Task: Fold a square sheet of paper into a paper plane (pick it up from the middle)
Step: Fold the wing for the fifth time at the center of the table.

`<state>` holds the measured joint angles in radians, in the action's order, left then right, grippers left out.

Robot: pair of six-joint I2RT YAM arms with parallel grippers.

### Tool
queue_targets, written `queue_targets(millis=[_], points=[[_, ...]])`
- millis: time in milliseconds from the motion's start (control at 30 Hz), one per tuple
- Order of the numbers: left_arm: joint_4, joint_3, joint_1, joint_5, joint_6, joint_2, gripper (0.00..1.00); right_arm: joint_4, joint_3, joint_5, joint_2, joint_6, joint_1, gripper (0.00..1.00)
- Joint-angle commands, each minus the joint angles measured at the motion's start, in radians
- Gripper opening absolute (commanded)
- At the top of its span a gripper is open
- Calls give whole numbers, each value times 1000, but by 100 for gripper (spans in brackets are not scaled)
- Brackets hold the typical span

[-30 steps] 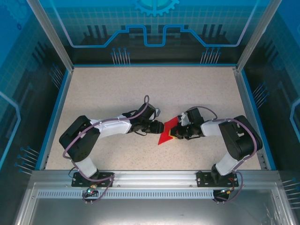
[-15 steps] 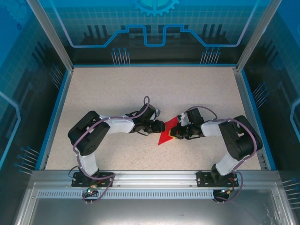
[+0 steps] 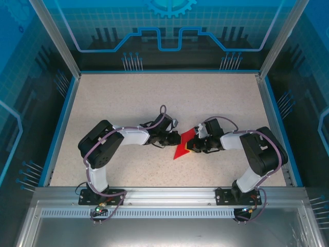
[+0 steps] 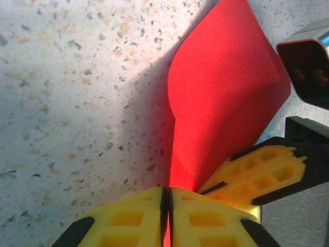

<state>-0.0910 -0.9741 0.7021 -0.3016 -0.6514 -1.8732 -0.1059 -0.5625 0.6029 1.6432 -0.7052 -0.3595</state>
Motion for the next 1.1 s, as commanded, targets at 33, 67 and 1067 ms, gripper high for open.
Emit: queue_targets(millis=[33, 67, 1067], points=[[25, -26, -10, -31, 36, -9, 8, 91, 13, -44, 13, 24, -13, 0], [33, -27, -10, -30, 44, -8, 7, 92, 12, -43, 6, 21, -15, 0], [94, -24, 0, -49, 185, 24, 4, 204, -27, -202, -60, 0, -118, 6]])
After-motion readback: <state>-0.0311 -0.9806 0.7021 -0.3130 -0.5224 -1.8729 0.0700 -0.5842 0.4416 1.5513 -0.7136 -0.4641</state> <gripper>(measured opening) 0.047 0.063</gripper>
